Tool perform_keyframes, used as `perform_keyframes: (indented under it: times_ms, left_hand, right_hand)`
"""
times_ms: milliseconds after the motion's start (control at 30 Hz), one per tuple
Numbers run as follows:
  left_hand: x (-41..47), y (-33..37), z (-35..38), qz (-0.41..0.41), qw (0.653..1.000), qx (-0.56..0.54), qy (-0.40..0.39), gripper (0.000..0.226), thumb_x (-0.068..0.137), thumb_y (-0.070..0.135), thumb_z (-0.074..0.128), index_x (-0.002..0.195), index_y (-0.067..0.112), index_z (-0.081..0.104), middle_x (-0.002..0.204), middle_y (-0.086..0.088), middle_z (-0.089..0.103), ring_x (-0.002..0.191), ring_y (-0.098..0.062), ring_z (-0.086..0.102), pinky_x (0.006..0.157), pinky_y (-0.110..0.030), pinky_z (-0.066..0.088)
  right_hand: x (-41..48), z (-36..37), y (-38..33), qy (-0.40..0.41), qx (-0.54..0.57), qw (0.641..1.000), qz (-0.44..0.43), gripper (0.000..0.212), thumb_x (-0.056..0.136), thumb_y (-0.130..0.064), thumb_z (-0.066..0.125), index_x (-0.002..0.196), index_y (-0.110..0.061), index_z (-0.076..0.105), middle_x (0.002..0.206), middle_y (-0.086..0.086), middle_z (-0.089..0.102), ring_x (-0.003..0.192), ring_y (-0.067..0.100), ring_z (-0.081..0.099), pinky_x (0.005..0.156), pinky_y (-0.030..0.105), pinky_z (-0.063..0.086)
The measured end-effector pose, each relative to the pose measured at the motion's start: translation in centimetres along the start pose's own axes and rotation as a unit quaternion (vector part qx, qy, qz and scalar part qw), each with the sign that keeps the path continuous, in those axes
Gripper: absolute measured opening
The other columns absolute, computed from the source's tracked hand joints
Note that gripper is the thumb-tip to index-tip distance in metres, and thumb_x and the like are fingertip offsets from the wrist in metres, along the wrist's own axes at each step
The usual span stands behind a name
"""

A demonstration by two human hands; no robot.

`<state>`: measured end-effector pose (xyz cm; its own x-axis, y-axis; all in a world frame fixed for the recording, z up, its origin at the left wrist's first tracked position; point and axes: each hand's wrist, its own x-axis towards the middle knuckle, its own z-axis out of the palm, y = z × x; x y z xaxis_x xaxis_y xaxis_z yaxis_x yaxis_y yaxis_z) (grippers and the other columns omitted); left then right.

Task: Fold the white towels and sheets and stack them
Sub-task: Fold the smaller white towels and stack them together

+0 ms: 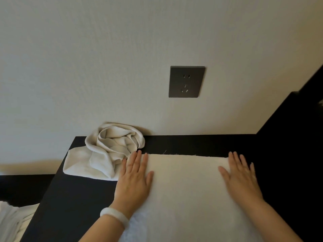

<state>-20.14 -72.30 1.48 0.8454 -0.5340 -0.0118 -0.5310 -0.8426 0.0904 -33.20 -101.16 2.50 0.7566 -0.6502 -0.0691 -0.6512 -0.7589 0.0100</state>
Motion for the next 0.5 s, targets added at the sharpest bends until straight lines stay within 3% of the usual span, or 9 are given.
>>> perform_keyframes:
  times_ms: [67, 167, 233, 400, 500]
  left_hand:
    - [-0.2, 1.3, -0.4, 0.007, 1.0, 0.017, 0.004, 0.076, 0.09, 0.055, -0.016, 0.156, 0.019, -0.009, 0.164, -0.005, -0.015, 0.148, -0.022, -0.022, 0.12, -0.045, -0.017]
    - [-1.2, 3.9, 0.1, 0.078, 0.997, -0.026, -0.005, 0.066, 0.098, 0.053, 0.003, 0.158, 0.025, 0.006, 0.164, -0.001, -0.005, 0.152, -0.024, -0.007, 0.12, -0.048, -0.006]
    - [-1.9, 3.9, 0.8, 0.089, 0.995, -0.028, -0.018, 0.064, 0.095, 0.057, -0.001, 0.155, 0.036, -0.006, 0.162, 0.007, -0.017, 0.15, -0.019, -0.016, 0.119, -0.046, -0.012]
    - [-2.4, -1.2, -0.4, 0.004, 1.0, -0.015, 0.011, 0.073, 0.086, 0.057, -0.016, 0.153, 0.029, -0.015, 0.16, 0.008, -0.024, 0.145, -0.012, -0.028, 0.12, -0.037, -0.014]
    - [-3.8, -2.4, -0.9, -0.007, 0.996, -0.085, 0.01, 0.071, 0.092, 0.056, -0.002, 0.156, 0.025, -0.004, 0.163, 0.005, -0.015, 0.149, -0.013, -0.017, 0.12, -0.03, -0.009]
  right_hand:
    - [-0.6, -0.3, -1.5, 0.022, 0.002, 0.999, -0.046, 0.07, 0.1, -0.056, 0.007, 0.156, -0.02, -0.011, 0.165, -0.001, -0.009, 0.151, 0.017, -0.015, 0.123, 0.043, -0.009]
    - [-3.5, 1.2, -5.9, -0.005, 0.028, 0.982, -0.185, 0.066, 0.099, -0.059, 0.008, 0.146, -0.033, -0.031, 0.156, -0.009, -0.032, 0.141, 0.012, -0.037, 0.114, 0.042, -0.028]
    - [-4.7, 2.5, -6.7, -0.025, 0.03, 0.973, -0.226, 0.062, 0.093, -0.062, -0.003, 0.139, -0.039, -0.036, 0.15, -0.016, -0.038, 0.136, 0.008, -0.042, 0.112, 0.044, -0.03]
    - [-2.6, 1.7, -1.2, 0.02, 0.047, 0.996, -0.067, 0.066, 0.1, -0.055, 0.01, 0.156, -0.028, -0.012, 0.164, -0.008, -0.013, 0.149, 0.008, -0.018, 0.122, 0.039, -0.01]
    - [-2.9, 0.1, 0.3, 0.013, 0.122, 0.992, 0.011, 0.066, 0.104, -0.046, 0.028, 0.159, -0.017, 0.006, 0.166, 0.003, 0.01, 0.152, 0.018, 0.008, 0.124, 0.038, 0.007]
